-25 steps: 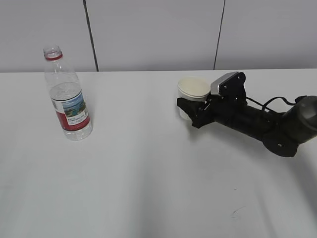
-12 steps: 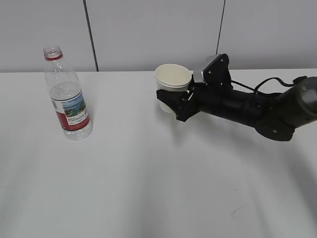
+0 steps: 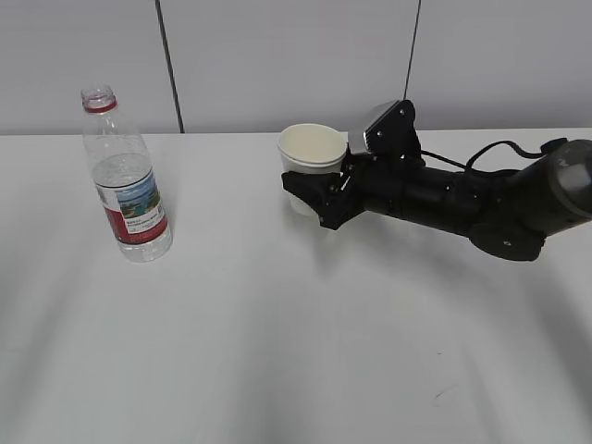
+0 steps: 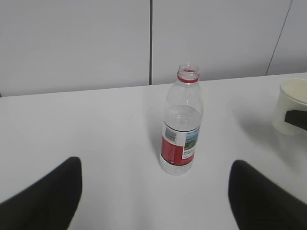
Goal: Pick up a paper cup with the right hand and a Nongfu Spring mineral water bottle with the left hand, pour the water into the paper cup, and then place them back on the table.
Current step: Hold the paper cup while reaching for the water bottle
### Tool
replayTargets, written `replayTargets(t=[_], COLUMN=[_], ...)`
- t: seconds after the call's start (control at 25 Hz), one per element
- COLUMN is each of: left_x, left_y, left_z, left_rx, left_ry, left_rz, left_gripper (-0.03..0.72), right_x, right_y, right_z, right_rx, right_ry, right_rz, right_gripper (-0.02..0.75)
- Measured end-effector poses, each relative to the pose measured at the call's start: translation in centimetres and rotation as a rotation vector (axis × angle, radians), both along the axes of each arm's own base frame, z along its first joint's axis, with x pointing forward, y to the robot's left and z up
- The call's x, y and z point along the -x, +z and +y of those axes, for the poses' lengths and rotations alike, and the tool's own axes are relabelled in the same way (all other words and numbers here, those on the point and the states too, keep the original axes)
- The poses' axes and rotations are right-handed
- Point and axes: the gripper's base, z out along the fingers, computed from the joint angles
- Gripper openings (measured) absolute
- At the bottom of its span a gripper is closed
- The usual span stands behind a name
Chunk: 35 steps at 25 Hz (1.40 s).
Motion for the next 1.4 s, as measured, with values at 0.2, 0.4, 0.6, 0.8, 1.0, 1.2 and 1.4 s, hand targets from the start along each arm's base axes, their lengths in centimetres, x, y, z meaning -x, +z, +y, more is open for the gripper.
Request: replayTargets(t=[0.2, 0.4, 0.6, 0.8, 1.0, 1.2, 1.4], left_x=[-2.7, -4.3, -6.0, -7.7, -9.3, -11.2, -12.9], left_y=[-2.9, -5.6, -6.7, -7.9, -9.3, -11.6, -14.3], left_z=[0.0, -0.6, -2.2, -3.8, -4.8, -5.7, -6.5], left_rx=[0.068, 0.077, 0.072, 0.076, 0.109, 0.135, 0.123], left_ry=[0.03, 0.017, -0.038, -0.072, -0.046, -0.051, -0.061], left_rz=[-0.005, 0.0, -0.033, -0.019, -0.016, 0.009, -0.005], left_gripper=[0.566, 0.568, 0.57, 0.57, 0.57, 0.57, 0.57], right_x=[0.0, 0.0, 0.0, 0.0, -0.1, -0.1, -0.1], right_y=[-0.1, -0.2, -0.2, -0.3, -0.4, -0.4, -0.4], right_z=[0.0, -0.1, -0.1, -0.1, -0.1, -0.1, -0.2], right_rx=[0.006, 0.017, 0.022, 0.026, 0.031, 0.034, 0.039], right_ry=[-0.003, -0.008, -0.009, -0.011, -0.014, -0.015, -0.019], right_rz=[0.006, 0.015, 0.017, 0.021, 0.025, 0.027, 0.031], right_gripper=[0.519, 0.519, 0.519, 0.519, 0.519, 0.519, 0.519])
